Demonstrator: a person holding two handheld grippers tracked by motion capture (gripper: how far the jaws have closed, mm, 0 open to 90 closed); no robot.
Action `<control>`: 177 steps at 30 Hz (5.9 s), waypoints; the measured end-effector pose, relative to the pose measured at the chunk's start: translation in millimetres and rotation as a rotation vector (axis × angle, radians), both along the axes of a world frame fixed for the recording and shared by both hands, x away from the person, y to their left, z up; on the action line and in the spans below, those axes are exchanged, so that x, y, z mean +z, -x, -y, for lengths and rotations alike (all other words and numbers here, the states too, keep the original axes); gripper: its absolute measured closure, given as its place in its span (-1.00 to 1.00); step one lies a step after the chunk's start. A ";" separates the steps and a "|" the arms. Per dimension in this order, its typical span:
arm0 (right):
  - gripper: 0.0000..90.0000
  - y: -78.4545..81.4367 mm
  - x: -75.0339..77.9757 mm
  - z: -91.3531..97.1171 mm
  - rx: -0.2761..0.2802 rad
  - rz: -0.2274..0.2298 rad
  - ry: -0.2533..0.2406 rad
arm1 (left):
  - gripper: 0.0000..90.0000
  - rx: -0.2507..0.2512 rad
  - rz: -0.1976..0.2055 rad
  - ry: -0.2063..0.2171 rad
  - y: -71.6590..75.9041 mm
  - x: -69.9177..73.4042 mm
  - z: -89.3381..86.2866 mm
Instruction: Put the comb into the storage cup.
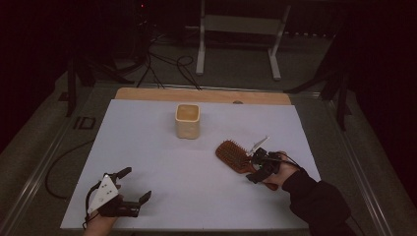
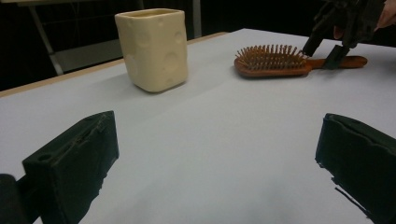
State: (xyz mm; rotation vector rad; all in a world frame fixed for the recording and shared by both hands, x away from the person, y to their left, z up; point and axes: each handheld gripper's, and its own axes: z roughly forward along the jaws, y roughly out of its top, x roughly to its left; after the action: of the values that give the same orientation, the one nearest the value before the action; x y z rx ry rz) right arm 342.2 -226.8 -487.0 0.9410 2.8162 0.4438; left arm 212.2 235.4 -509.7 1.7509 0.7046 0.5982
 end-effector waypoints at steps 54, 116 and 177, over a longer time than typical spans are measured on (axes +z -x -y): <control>0.62 7.8 -7.6 -3.0 -0.031 0.046 0.013 | -1.00 0.001 -0.013 0.009 -1.1 -1.0 -0.1; 0.62 69.4 28.8 -26.9 -0.049 0.447 -0.483 | -0.99 -0.040 -0.127 0.100 -22.4 59.8 33.4; 0.62 83.7 40.7 -30.3 -0.027 0.557 -0.514 | -0.69 -0.089 -0.483 0.383 -121.5 102.6 184.3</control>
State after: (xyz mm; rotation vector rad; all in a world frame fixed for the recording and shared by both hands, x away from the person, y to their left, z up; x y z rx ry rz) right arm 258.5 -196.5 -446.3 0.7657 2.2115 1.2460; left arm 333.7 51.1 -407.1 1.5596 0.9929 -0.0359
